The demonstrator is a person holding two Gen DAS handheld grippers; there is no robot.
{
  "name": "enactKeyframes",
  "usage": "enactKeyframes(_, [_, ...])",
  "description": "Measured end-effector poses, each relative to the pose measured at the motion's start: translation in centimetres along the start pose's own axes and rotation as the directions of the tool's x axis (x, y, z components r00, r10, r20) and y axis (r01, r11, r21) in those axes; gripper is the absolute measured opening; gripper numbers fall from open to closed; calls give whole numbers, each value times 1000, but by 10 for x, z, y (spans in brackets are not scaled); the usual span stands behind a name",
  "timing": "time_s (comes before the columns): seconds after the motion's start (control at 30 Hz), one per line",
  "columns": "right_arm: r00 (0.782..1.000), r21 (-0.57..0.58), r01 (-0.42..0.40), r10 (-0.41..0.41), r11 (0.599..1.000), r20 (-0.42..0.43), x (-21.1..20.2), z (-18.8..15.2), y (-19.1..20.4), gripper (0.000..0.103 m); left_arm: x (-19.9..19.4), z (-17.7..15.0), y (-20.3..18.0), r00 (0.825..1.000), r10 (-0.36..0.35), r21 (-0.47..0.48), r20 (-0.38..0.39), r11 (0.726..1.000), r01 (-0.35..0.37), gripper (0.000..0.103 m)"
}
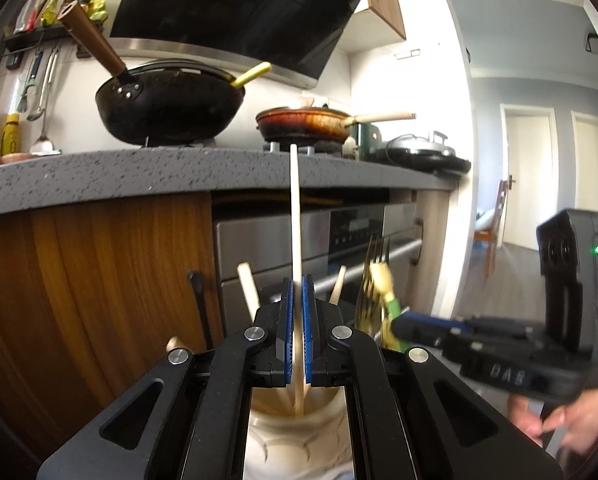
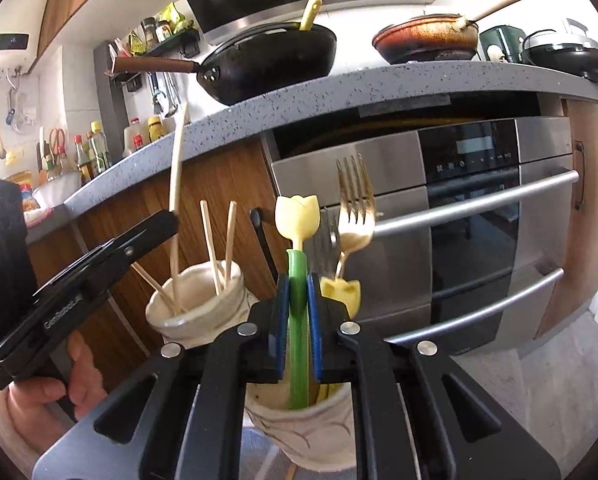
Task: Organize utensils
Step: 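Release the chopstick into the larger pot while the right tool releases the green-handled utensil, then move the left tool to the last chopstick while the right tool approaches the silver spoon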
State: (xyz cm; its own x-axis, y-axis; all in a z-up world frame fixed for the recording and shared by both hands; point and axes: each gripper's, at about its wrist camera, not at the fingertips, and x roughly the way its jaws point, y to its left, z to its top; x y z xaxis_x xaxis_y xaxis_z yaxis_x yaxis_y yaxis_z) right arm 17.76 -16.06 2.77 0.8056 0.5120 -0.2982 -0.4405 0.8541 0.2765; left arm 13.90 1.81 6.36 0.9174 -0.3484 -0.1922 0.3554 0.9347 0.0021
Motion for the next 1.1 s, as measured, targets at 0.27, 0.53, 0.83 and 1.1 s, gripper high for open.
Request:
enactKeyframes(0.27, [996, -9, 54, -54, 999, -66, -2, -13, 3, 9, -13, -5, -7, 998, -25, -10, -61, 1000, 24, 5])
enactKeyframes(0.53, [995, 11, 51, -50, 999, -84, -8, -12, 3, 21, -11, -10, -2, 992, -30, -62, -122, 998, 23, 15])
enactKeyframes(0.83, [996, 56, 77, -74, 995, -43, -48, -3, -4, 67, -29, -12, -2, 992, 8, -64, -125, 998, -16, 49])
enactKeyframes(1.1, [994, 120, 103, -97, 987, -60, -101, -3, -26, 93, -59, -17, -1, 990, 65, -70, -126, 995, -74, 84])
